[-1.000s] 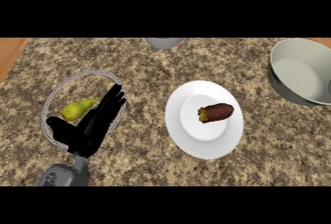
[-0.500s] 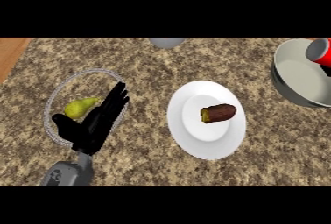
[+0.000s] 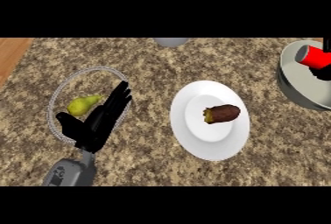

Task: Pick the can from the plate and place it in the bowl

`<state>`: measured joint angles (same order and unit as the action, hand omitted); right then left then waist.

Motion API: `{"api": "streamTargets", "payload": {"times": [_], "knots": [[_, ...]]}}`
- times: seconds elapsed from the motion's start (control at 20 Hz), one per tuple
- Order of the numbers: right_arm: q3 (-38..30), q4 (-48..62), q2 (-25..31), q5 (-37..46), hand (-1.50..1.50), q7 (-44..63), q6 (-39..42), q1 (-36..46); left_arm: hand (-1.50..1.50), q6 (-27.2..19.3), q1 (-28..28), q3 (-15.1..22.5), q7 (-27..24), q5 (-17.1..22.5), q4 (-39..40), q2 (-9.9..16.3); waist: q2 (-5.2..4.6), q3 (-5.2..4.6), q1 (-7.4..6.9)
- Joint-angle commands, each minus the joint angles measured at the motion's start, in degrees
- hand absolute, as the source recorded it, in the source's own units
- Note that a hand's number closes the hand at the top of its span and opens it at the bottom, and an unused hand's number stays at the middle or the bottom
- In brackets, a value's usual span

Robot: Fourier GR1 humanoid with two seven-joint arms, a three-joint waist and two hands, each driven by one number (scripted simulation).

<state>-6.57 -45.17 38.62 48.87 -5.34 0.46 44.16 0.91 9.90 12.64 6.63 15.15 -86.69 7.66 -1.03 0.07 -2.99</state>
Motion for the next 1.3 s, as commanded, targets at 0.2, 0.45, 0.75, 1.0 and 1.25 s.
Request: {"api": "streamTargets", "payload": {"times": [0.2,0.45,0.75,1.0,1.25], "knots": [[-5.17,20.87,-1.29,-2.14,-1.50,-5.52,-1.17,9.82,0.00,-0.62,-0.67,0.57,2.13,-0.29,-2.04,-0.73,-0.13,0.10,-0.67],[-13.76,23.44,-3.41,-11.08,-1.50,-11.32,-2.71,10.42,0.00,0.56,0.38,-0.56,0.54,-0.06,0.19,-0.38,-0.30,0.20,-0.33],[-27.34,20.68,-2.93,-26.64,-1.50,-23.90,0.71,9.13,0.00,0.34,-0.77,-2.77,0.28,0.76,-0.75,0.79,0.68,0.18,2.23],[-31.73,17.78,0.26,-34.16,-1.50,-31.26,13.58,4.28,0.00,-0.08,-2.81,-1.93,-0.13,-0.08,-0.68,-0.06,1.47,-0.03,4.24],[-35.42,11.84,1.58,-41.46,-1.50,-32.58,25.34,-5.00,0.00,-0.48,-5.31,-2.32,-0.25,-0.88,-2.27,0.75,2.00,-0.17,5.36]]}}
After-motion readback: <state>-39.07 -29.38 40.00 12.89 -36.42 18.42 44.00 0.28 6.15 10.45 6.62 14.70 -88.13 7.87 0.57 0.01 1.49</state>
